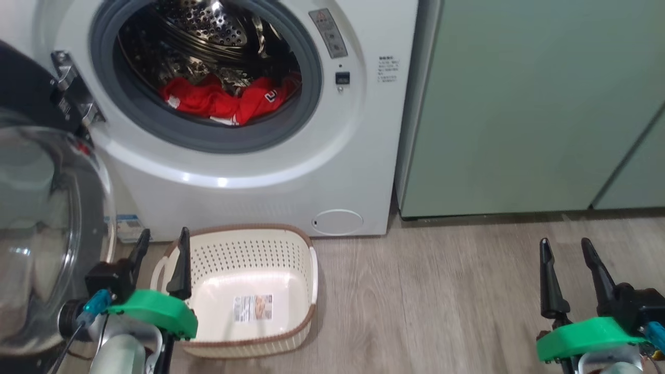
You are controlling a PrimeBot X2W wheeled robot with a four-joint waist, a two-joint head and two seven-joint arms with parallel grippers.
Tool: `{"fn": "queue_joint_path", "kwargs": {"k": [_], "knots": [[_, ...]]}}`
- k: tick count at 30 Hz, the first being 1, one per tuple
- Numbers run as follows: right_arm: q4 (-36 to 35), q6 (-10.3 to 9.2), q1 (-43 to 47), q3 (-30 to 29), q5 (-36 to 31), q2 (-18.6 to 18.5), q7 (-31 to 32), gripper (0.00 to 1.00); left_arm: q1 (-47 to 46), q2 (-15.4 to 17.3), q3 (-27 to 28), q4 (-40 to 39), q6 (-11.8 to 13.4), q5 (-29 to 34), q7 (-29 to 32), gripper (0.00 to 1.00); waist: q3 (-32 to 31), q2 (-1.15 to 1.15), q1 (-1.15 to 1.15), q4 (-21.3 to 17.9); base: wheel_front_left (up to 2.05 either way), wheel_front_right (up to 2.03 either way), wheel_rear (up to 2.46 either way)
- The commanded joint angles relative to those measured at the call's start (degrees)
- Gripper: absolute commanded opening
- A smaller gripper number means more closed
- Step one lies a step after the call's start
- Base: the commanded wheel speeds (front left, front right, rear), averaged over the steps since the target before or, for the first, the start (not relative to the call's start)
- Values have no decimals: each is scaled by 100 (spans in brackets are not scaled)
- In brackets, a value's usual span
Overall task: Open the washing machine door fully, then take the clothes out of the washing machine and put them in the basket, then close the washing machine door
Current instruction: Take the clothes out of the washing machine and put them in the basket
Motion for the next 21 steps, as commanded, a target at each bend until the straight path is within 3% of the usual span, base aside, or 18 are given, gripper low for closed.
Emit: {"fn": "queue_joint_path", "kwargs": {"k": [1, 10, 21], "knots": [[-195, -4, -166, 136, -5, -19, -54, 100, -316, 106, 238, -182, -32, 72, -38, 100, 9, 0, 0, 4, 156, -156, 0], [-192, -4, -180, 136, 8, -24, -54, 100, -268, 6, 388, -213, -33, 217, -38, 100, 44, 0, 0, 28, 100, -100, 0], [-166, -4, -194, 180, 9, -32, -54, 100, -246, -114, 510, 20, -24, 366, -38, 100, 52, 0, 0, 9, 0, 0, 0]]}}
